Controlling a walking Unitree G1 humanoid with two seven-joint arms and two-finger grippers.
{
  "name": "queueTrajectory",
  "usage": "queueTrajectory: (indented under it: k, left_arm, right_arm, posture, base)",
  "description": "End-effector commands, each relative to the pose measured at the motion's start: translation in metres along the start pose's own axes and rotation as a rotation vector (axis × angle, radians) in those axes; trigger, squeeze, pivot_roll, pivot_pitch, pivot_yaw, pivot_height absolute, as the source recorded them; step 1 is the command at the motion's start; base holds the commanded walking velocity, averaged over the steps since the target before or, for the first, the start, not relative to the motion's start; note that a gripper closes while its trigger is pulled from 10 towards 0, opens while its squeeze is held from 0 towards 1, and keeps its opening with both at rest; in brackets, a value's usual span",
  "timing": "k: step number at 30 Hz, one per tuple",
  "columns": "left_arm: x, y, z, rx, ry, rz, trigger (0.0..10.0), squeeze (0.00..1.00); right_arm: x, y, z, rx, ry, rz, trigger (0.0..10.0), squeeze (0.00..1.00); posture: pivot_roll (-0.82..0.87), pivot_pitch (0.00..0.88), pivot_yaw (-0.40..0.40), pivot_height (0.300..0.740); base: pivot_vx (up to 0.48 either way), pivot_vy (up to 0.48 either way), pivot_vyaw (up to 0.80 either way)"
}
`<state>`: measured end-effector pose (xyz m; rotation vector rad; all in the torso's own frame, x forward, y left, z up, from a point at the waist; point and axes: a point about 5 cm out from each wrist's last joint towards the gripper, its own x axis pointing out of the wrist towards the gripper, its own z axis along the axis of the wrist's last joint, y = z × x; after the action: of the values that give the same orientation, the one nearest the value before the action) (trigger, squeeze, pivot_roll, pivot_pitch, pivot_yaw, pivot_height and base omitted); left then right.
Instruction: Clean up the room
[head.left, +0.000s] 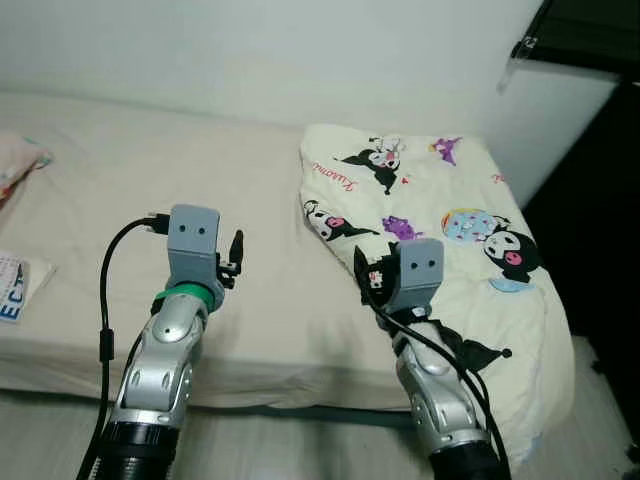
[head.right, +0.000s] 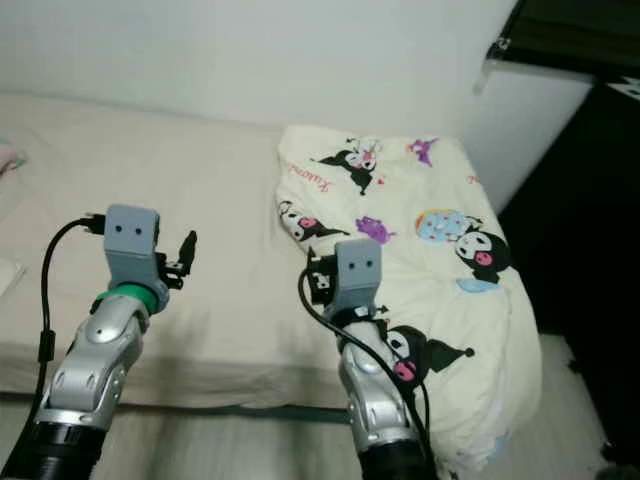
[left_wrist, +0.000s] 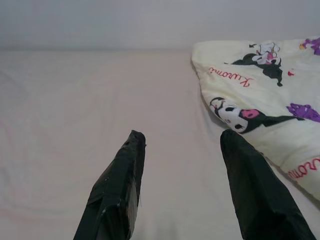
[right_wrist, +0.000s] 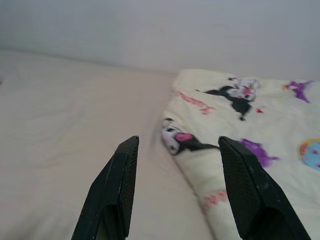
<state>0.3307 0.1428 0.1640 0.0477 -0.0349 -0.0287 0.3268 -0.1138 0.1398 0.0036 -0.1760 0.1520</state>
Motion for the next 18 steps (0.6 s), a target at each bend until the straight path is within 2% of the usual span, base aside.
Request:
queueTrajectory:
  k: [1,4,10,16,18]
  left_arm:
    - [-0.0008,-0.0045,-0.0045,-0.009,0.016,-0.014,10.0,0.0]
    - [-0.0009,-0.0041,-0.0045,-0.012,0.019,-0.01,10.0,0.0]
    - [-0.0008,-0.0025,-0.0055,-0.04,0.028,0.0,10.0,0.0]
    - [-0.001,-0.0025,-0.0055,-0.053,0.026,0.002,10.0,0.0]
    - [-0.0007,-0.0028,-0.0054,-0.038,0.026,-0.002,10.0,0.0]
  right_arm:
    - [-0.0029,-0.0061,-0.0047,0.0,0.018,-0.02,10.0,0.0]
    - [-0.003,-0.006,-0.0047,0.001,0.018,-0.02,10.0,0.0]
    - [-0.0034,-0.0063,-0.0046,0.001,0.017,-0.022,10.0,0.0]
    - [-0.0044,-0.0064,-0.0046,0.001,0.017,-0.024,10.0,0.0]
    - [-0.0047,-0.0064,-0.0047,0.001,0.017,-0.025,10.0,0.0]
  posture:
    - [0.0,0.059,-0.008,0.74]
    - [0.0,0.059,-0.009,0.74]
    - [0.0,0.062,-0.007,0.74]
    - [0.0,0.065,-0.006,0.74]
    - [0.0,0.066,-0.006,0.74]
  base:
    - [0.0,-0.304,0.0]
    - [0.0,-0.289,0.0]
    - [0.0,0.0,0.0]
    - [0.0,0.48,0.0]
    - [0.0,0.0,0.0]
